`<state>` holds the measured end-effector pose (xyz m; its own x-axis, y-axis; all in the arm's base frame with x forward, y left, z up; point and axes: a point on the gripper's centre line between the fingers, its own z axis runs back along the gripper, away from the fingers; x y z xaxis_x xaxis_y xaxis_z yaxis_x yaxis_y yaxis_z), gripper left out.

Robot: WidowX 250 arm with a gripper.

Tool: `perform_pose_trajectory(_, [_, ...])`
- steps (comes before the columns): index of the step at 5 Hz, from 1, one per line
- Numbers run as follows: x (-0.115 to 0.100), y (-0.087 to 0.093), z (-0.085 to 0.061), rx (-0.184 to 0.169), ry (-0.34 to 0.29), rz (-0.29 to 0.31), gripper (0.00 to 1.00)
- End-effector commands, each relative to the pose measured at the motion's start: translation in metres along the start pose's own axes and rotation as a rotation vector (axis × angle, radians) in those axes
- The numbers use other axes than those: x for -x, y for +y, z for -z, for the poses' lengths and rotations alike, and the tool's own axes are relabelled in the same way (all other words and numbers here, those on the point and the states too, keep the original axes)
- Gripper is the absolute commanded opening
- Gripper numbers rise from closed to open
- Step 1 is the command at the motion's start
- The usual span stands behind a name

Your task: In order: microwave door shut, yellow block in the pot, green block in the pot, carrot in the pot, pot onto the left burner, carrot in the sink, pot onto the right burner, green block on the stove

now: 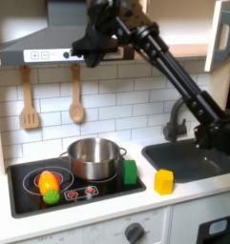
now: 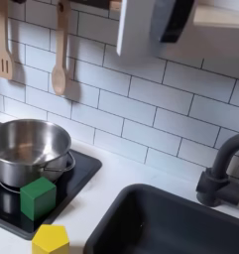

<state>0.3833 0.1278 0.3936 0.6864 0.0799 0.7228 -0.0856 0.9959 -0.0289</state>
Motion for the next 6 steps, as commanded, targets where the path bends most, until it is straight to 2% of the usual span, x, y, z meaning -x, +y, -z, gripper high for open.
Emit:
perform_pose_trajectory(1, [0.013, -0.01, -0.023, 0.015, 0.026, 0.021, 0.0])
perform_pose_trajectory(2, [0.027, -0.018, -0.03, 0.042, 0.074, 0.017, 0.0])
perform_pose_trajectory(3, [0.038, -0.026, -0.044, 0.053, 0.106, 0.032, 0.0])
perform_pose_trajectory(4, [0.047, -0.03, -0.049, 0.058, 0.139, 0.034, 0.0])
perform_pose_trajectory(6, [0.073, -0.037, -0.064, 0.031, 0.202, 0.032, 0.0])
